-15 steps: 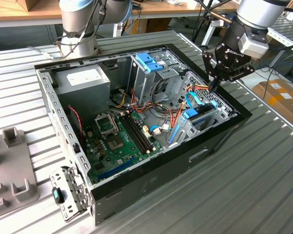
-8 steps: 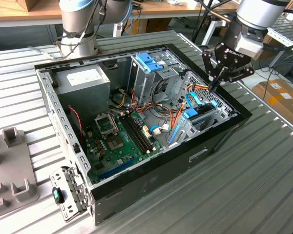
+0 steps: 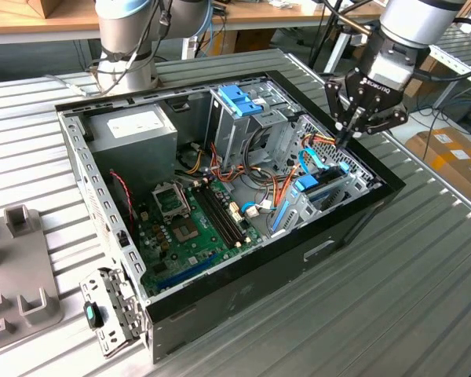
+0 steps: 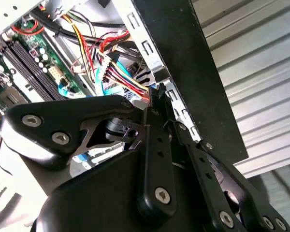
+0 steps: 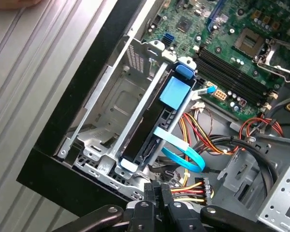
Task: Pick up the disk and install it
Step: 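Insert the second disk wire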
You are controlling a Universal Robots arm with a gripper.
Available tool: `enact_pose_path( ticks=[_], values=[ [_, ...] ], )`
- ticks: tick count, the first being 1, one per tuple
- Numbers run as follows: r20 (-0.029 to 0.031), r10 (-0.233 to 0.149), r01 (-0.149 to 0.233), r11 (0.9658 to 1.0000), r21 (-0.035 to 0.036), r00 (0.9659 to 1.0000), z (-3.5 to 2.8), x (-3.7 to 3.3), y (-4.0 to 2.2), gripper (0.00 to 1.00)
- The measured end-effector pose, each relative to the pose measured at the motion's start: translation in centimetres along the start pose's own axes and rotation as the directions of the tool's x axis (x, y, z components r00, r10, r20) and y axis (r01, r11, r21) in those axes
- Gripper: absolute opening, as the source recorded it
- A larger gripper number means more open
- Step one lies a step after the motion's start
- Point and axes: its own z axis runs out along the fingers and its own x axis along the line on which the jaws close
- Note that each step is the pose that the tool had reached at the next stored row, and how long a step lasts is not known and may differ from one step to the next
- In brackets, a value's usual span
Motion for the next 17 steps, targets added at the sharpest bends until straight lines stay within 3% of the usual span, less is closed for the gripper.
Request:
enact_pose_path(
  ticks=[4,8,10,14,15,17],
  values=[
    [-0.0009,0.073,-0.073,0.9973,-0.0002,0.9973,0.03,0.00,0.00,0.16],
    [-0.0016,0.143,-0.143,0.9898,-0.0003,0.9898,0.07,0.00,0.00,0.16],
    [-0.0023,0.206,-0.206,0.9786,-0.0004,0.9786,0.11,0.00,0.00,0.16],
    [-0.0031,0.273,-0.273,0.9621,-0.0004,0.9621,0.14,0.00,0.00,0.16],
    [-0.0034,0.298,-0.298,0.9545,-0.0004,0.9545,0.15,0.00,0.00,0.16],
    [-0.0038,0.332,-0.332,0.9433,-0.0004,0.9433,0.16,0.00,0.00,0.16]
  ],
)
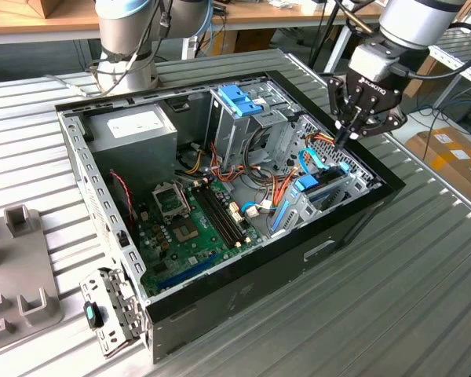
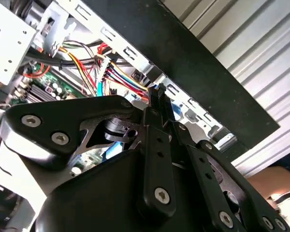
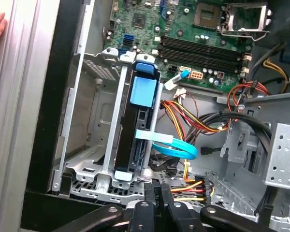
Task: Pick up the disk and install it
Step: 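Insert the second disk wire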
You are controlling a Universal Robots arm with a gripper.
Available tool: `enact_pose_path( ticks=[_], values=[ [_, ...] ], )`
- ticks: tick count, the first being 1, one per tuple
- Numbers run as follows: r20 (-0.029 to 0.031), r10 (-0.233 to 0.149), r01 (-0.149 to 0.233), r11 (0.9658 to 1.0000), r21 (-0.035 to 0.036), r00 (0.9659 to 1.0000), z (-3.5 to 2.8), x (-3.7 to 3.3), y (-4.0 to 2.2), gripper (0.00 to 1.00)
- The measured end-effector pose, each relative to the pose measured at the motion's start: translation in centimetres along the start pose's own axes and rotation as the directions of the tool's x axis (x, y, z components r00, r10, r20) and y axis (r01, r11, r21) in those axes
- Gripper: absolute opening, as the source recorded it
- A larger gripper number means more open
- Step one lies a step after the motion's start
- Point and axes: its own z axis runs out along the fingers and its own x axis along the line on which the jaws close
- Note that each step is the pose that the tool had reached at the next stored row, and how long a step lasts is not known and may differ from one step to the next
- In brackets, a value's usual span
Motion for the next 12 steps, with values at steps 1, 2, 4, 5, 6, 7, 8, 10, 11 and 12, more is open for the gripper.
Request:
enact_pose_path(
  ticks=[1,2,4,5,6,7,8,10,11,12],
  values=[
    [-0.0003,0.026,-0.026,0.9997,0.0000,0.9997,0.01,0.00,0.00,0.16],
    [-0.0006,0.054,-0.054,0.9985,-0.0001,0.9985,0.02,0.00,0.00,0.16],
    [-0.0009,0.087,-0.087,0.9962,-0.0002,0.9962,0.03,0.00,0.00,0.16],
    [-0.0010,0.091,-0.091,0.9958,-0.0002,0.9958,0.03,0.00,0.00,0.16],
    [-0.0010,0.091,-0.091,0.9958,-0.0002,0.9958,0.04,0.00,0.00,0.16],
    [-0.0010,0.091,-0.091,0.9958,-0.0002,0.9958,0.03,0.00,0.00,0.16],
    [-0.0010,0.091,-0.091,0.9958,-0.0002,0.9958,0.04,0.00,0.00,0.16],
    [-0.0008,0.091,-0.091,0.9958,-0.0002,0.9958,0.04,-0.01,0.04,0.16],
    [-0.0007,0.091,-0.091,0.9958,-0.0002,0.9958,0.04,-0.02,0.09,0.16],
    [-0.0009,0.091,-0.091,0.9958,-0.0002,0.9958,0.04,-0.03,0.19,0.16]
  ],
)
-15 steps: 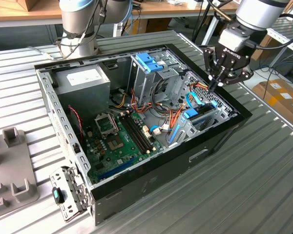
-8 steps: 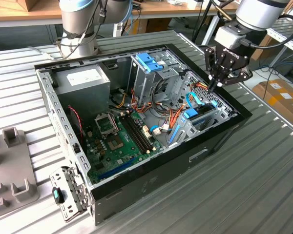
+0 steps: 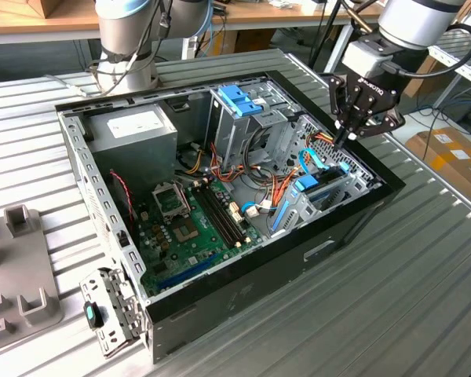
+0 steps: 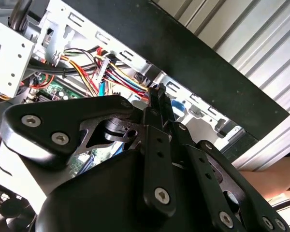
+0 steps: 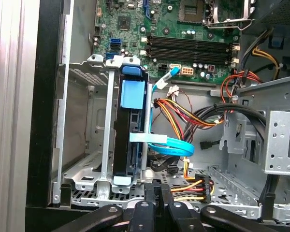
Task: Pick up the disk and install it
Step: 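Insert the second disk wire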
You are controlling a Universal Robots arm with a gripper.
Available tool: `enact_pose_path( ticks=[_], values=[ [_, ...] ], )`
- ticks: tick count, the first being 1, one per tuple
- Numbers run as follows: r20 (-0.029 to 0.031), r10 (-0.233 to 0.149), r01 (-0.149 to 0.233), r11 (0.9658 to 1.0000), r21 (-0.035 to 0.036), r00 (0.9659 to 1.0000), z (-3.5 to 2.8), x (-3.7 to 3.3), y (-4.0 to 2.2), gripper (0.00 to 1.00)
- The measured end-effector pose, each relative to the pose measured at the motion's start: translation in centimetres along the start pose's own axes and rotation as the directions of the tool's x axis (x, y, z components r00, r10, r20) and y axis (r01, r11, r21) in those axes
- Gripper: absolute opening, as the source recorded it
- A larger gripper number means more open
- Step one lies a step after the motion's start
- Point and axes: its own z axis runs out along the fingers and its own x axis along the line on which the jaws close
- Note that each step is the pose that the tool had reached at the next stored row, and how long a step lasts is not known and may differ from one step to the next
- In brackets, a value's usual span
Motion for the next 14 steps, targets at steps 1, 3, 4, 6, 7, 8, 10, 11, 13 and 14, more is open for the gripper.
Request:
enact_pose_path(
  ticks=[1,3,4,6,7,8,10,11,13,14],
  values=[
    [-0.0001,0.000,0.000,1.0000,0.0000,1.0000,-0.01,-0.01,0.12,0.16],
    [-0.0002,0.000,0.000,1.0000,0.0000,1.0000,-0.01,0.02,0.39,0.16],
    [-0.0002,0.000,0.000,1.0000,0.0000,1.0000,-0.01,0.06,0.40,0.16],
    [-0.0001,0.000,0.000,1.0000,0.0000,1.0000,0.00,0.38,0.43,0.16],
    [-0.0001,0.000,0.000,1.0000,0.0000,1.0000,0.01,0.58,0.44,0.16],
    [-0.0001,0.000,0.000,1.0000,0.0000,1.0000,0.01,0.73,0.46,0.16],
    [-0.0001,0.000,0.000,1.0000,0.0000,1.0000,0.02,1.03,0.48,0.16],
    [0.0000,0.000,0.000,1.0000,0.0000,1.0000,0.03,1.19,0.50,0.16],
    [-0.0002,0.000,0.000,1.0000,0.0000,1.0000,0.02,1.54,0.52,0.16],
    [-0.0001,0.000,0.000,1.0000,0.0000,1.0000,0.03,1.60,0.52,0.16]
  ],
)
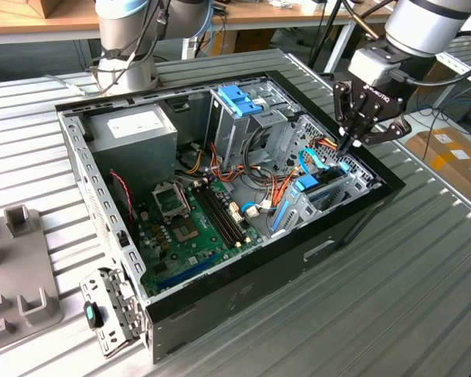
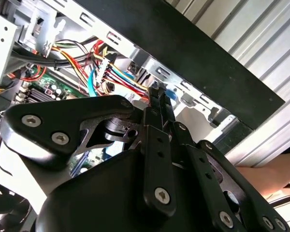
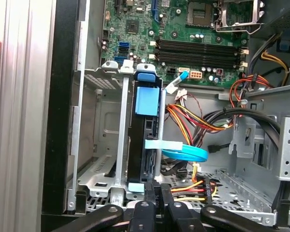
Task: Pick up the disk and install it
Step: 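Insert the second disk wire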
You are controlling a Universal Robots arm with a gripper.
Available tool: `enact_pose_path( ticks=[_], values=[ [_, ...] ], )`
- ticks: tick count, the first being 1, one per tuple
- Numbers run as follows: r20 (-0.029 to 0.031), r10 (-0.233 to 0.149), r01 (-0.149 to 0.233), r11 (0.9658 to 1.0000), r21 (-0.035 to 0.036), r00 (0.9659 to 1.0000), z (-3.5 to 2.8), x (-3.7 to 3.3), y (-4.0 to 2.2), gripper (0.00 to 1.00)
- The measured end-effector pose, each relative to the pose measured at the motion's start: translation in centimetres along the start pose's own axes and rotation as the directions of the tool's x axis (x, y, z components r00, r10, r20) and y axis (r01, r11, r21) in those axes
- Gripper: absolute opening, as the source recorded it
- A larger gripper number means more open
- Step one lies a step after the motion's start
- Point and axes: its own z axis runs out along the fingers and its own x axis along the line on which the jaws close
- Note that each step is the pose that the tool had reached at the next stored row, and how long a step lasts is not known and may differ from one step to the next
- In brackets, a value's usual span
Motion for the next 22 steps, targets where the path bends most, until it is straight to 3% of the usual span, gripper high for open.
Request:
enact_pose_path(
  ticks=[13,22],
  values=[
    [0.0001,0.000,0.000,1.0000,0.0000,1.0000,0.01,0.26,0.06,0.16],
    [-0.0002,0.000,0.000,1.0000,0.0037,1.0000,0.00,0.24,0.87,0.16]
  ],
)
